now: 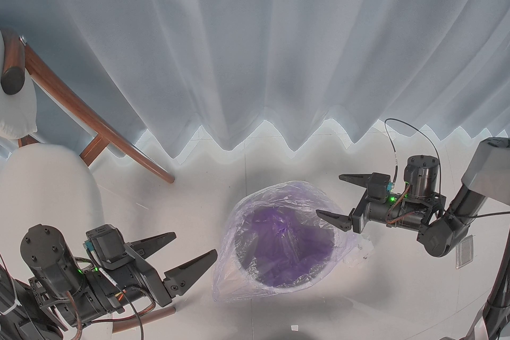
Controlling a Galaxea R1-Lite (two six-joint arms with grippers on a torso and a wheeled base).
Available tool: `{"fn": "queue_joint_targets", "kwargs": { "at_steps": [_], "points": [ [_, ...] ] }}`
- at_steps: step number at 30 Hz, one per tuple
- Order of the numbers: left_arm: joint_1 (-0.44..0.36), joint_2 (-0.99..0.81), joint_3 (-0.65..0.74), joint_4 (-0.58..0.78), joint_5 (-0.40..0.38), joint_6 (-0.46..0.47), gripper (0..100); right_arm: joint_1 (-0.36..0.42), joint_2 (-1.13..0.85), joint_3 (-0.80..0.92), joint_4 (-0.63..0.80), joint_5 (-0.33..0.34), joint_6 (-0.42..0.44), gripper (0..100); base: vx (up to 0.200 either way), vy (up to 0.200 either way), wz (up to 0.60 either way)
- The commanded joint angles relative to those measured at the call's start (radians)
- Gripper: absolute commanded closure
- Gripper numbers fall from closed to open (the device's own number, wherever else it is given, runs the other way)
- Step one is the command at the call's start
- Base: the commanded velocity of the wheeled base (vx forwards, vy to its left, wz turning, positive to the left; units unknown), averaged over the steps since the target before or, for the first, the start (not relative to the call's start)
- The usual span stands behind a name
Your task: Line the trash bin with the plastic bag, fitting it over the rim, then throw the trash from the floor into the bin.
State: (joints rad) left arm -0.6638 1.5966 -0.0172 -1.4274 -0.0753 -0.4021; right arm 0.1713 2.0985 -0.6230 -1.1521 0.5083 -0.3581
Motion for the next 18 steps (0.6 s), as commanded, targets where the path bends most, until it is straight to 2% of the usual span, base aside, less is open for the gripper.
{"fn": "queue_joint_targets", "kwargs": {
  "at_steps": [1,3,17,18],
  "points": [
    [-0.003,-0.004,0.017,0.005,0.000,0.000,0,-0.032,0.150,-0.011,-0.064,0.062,-0.033,0,0.000,0.000,0.00],
    [-0.003,-0.003,0.017,0.005,0.000,0.000,0,-0.032,0.158,-0.020,-0.067,0.085,-0.039,0,0.000,0.000,0.00],
    [-0.030,0.006,0.017,0.005,0.019,0.002,0,-0.022,0.216,-0.158,-0.064,0.088,-0.051,0,0.000,0.000,0.00],
    [-0.030,0.006,0.017,0.007,0.028,0.002,0,-0.022,0.227,-0.179,-0.063,0.088,-0.051,100,0.000,0.000,0.00]
  ]
}}
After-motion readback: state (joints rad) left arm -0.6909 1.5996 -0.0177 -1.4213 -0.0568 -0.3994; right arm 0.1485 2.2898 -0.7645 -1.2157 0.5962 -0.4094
